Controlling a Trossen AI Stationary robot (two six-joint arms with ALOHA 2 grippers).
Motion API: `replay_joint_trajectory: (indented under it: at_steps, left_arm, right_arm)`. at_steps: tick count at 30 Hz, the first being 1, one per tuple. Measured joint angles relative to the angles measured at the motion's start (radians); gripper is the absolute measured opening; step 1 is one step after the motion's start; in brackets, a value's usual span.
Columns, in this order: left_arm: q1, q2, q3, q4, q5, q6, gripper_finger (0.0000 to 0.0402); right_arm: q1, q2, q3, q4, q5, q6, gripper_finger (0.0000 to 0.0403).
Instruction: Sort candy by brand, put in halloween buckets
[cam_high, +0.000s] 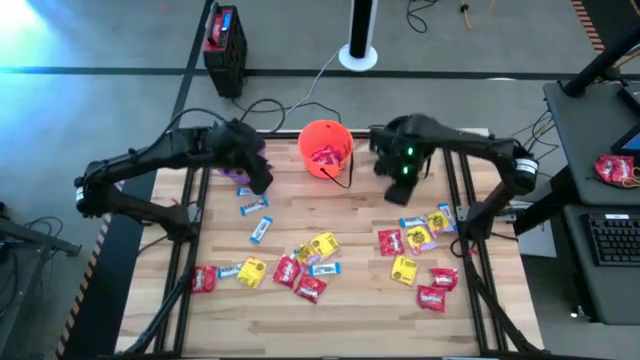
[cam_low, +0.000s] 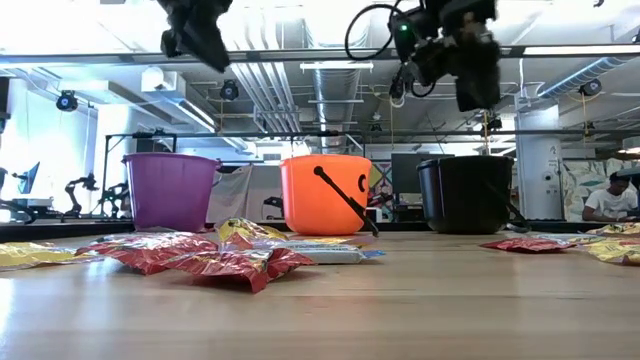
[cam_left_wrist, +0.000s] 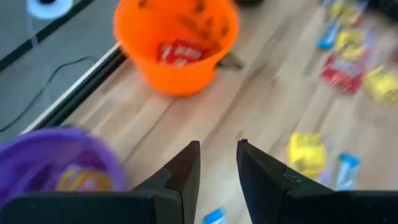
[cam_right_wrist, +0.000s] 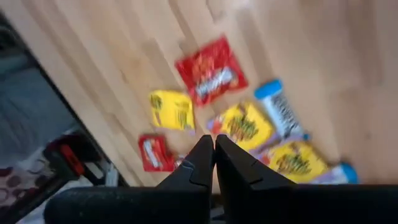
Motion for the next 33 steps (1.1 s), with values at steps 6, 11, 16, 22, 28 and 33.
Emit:
replay_joint_trajectory:
  at_steps: [6,11,16,22,28,33]
  left_arm:
    - [-0.128,-0.010,0.023,0.099,-0.039,-0.027,0.0091]
    - [-0.194,-0.013,0.023,0.102,-0.146,-0.027,0.0091]
    - [-0.204,-0.009,0.023,0.138,-0.170,-0.012,0.0091]
    - [-0.207,0.005,0.023,0.176,-0.170,-0.012,0.0091]
    - [-0.213,0.021,0.023,0.186,-0.170,-0.016,0.0091]
    - [-0.215,0.029,0.023,0.186,-0.170,-0.016,0.0091]
  right_arm:
    - [0.130,-0.036,-0.232,0.093,0.109,0.101,0.0028]
    - [0.186,-0.134,-0.460,0.377,0.153,0.047,0.0067]
    - [0.190,-0.197,-0.615,0.505,0.265,-0.092,0.0116]
    - [0.191,-0.183,-0.718,0.531,0.369,-0.095,0.0157]
    - [0.186,-0.103,-0.729,0.575,0.425,-0.071,0.0164]
    - [0.186,-0.010,-0.714,0.584,0.436,-0.048,0.0150]
